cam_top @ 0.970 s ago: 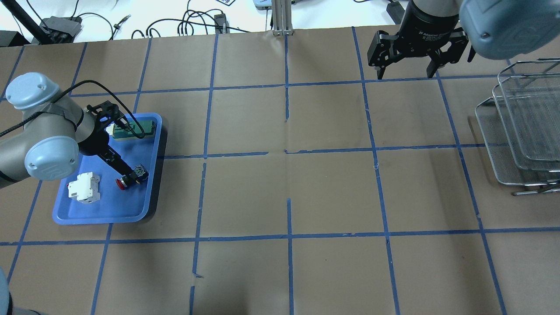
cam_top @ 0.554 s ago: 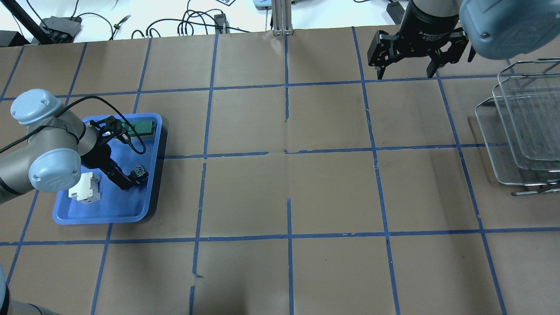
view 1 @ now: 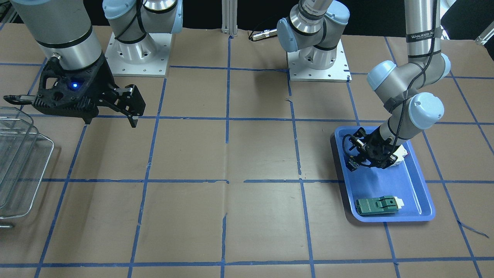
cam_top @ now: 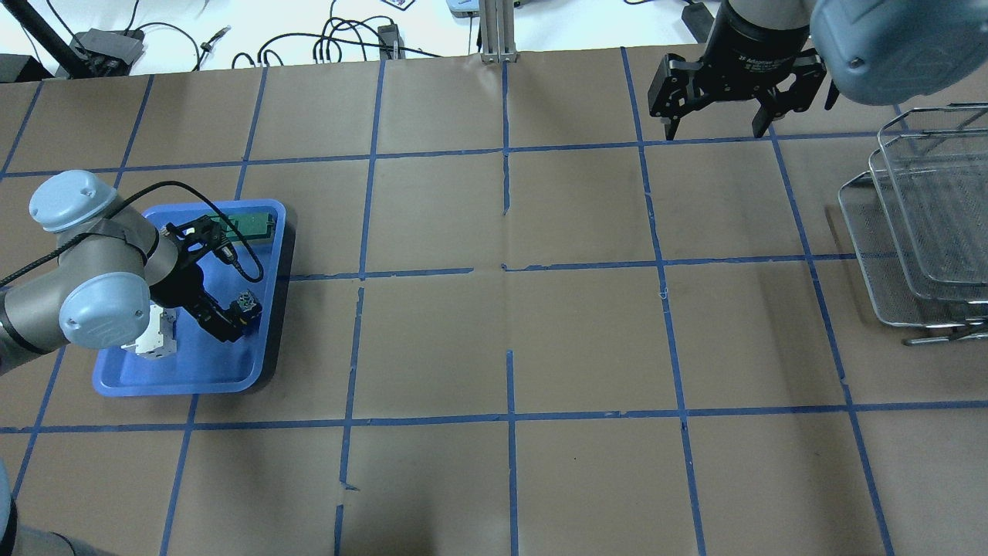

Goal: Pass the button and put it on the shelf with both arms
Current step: 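Close the left gripper on the red button, then lift the red button and carry it toward the table center with left gripper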

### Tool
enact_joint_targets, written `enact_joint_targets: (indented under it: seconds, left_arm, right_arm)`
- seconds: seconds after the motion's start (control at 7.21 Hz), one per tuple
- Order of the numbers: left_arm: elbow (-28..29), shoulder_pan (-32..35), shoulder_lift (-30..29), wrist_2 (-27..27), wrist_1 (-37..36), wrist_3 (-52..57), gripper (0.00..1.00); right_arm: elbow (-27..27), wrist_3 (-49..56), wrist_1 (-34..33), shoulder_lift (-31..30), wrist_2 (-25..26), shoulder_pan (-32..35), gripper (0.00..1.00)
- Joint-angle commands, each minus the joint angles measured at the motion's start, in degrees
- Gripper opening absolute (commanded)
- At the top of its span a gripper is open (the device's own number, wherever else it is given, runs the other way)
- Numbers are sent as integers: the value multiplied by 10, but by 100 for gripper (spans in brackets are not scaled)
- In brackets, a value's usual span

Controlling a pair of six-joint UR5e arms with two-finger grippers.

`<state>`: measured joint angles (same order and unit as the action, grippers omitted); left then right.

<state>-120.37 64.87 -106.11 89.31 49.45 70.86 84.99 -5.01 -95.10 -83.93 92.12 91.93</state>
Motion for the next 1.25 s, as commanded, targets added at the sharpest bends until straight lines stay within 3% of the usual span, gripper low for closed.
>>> enact_joint_targets:
  seconds: [0.0,0.14,0.28,0.55,0.69,0.83,0.97,1.11]
  left_arm:
    - [1,0,-1,0,-1,5,27]
    - [0,0,-1,-2,-5,7,4]
    - [7,0,9,-32,-2,12,0]
    - [48,8,35,-82,37,-3,0]
    - [90,13,51,-128,143,-35,0]
    - [121,26,71,-154,214,-95,0]
    - [132,68,93,-235,270,-192,0]
    - [132,122,115,-272,274,-312,0]
  right_arm:
    - [1,0,0,0,0,0,100]
    - [0,0,0,0,0,0,100]
    - [0,0,0,0,0,0,100]
    - [0,0,0,0,0,0,100]
    - [0,0,0,0,0,0,100]
    - [0,0,0,0,0,0,100]
    - [0,0,0,0,0,0,100]
    - [0,0,0,0,-1,0,100]
